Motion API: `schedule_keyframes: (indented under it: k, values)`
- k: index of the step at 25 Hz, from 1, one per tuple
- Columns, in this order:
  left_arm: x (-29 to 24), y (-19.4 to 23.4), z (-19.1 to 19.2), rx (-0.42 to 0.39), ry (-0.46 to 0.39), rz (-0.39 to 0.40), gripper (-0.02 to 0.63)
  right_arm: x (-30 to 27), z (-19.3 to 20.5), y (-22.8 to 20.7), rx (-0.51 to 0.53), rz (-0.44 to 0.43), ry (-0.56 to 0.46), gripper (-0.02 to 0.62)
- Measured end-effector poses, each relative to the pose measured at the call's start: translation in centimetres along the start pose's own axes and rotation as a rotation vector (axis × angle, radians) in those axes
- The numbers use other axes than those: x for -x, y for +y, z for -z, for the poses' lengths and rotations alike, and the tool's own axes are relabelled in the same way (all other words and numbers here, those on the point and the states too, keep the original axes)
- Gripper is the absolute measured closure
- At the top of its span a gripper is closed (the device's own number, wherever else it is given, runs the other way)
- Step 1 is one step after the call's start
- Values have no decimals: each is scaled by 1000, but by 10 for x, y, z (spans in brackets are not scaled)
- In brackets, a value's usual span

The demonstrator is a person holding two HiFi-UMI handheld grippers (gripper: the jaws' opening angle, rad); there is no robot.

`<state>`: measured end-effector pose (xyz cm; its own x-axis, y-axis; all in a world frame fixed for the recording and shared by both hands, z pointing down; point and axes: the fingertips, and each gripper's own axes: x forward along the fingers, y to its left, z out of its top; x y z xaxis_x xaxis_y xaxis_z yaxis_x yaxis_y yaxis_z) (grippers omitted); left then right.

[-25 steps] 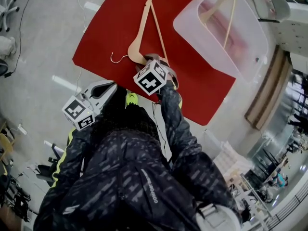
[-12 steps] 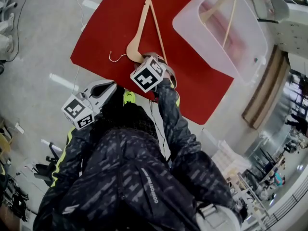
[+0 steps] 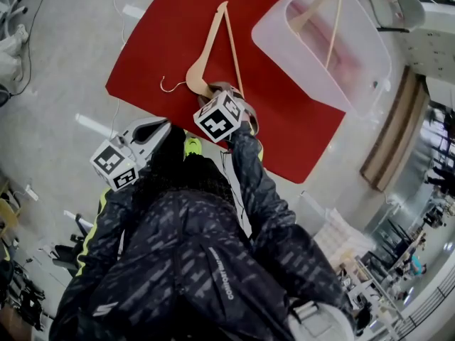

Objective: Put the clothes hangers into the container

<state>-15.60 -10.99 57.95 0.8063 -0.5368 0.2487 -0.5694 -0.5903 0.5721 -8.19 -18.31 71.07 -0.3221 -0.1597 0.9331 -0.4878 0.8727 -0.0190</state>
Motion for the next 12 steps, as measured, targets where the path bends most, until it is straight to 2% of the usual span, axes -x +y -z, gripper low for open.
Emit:
schedule_keyframes:
  k: [12]
  values:
    - [-11,-22,-1,-36,-6,30,594,39,-6,-11,74,141,-98,453]
